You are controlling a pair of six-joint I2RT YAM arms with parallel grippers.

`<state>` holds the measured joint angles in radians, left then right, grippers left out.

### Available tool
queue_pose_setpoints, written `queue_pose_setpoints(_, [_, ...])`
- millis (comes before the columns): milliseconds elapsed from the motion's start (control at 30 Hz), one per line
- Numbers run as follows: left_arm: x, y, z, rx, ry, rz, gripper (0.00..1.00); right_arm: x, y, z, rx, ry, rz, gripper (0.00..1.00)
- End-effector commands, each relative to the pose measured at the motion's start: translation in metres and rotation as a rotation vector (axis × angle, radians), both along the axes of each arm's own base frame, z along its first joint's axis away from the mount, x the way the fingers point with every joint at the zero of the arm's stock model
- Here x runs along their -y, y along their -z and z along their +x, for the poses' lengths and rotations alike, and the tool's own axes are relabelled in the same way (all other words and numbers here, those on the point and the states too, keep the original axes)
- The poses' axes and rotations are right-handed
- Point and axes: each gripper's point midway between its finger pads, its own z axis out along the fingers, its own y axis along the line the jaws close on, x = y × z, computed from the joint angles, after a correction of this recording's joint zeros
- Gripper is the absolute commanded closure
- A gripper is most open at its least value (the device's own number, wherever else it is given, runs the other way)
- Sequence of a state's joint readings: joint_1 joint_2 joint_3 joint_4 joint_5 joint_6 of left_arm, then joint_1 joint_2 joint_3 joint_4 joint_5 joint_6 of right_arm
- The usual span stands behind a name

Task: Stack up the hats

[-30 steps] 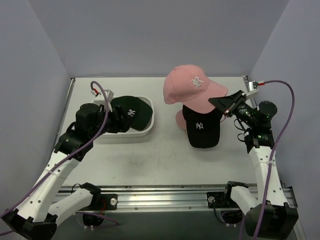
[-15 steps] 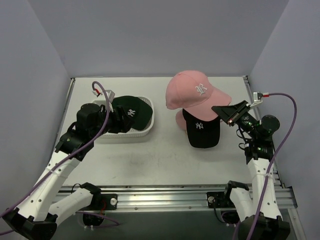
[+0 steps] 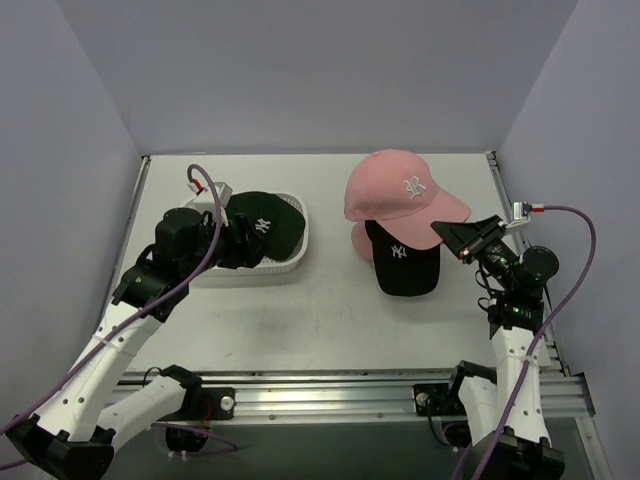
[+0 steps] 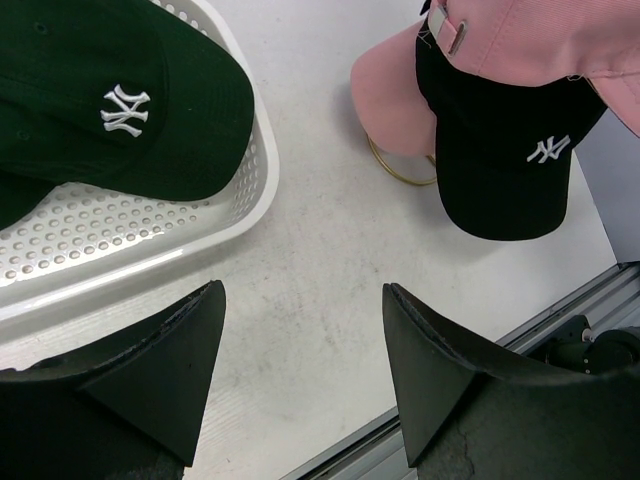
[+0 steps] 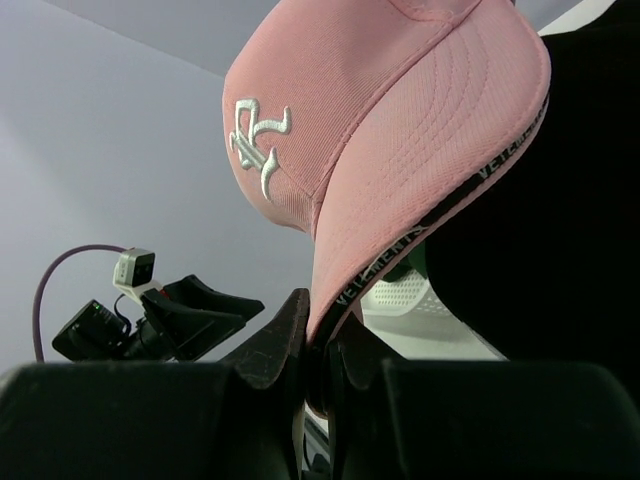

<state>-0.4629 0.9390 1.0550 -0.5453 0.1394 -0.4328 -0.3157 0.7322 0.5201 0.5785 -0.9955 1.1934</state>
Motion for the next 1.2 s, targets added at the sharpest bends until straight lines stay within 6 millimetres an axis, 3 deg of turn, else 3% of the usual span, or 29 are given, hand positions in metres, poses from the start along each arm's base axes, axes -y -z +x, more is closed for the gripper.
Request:
queue_pose_setpoints(0, [0.004, -0.012, 0.003, 0.052, 0.021, -0.02, 0.27, 0.002, -0.016, -0.006, 0.106, 0.017, -0.035, 1.0])
queue_pose_setpoints(600, [0.004, -0.004, 0.0, 0.039, 0.035, -0.01, 0.27, 0.02, 0.002, -0.013, 0.112, 0.114, 0.063, 1.0])
queue_pose_setpoints(967, [0.002, -0.001, -0.004, 0.035, 0.035, -0.006, 0.27, 0.023, 0.043, -0.016, 0.053, 0.148, 0.079, 1.0])
queue_pose_setpoints(1167, [0.001, 0.002, -0.004, 0.031, 0.035, -0.002, 0.27, 0.022, 0.041, -0.023, 0.124, 0.145, 0.082, 1.0])
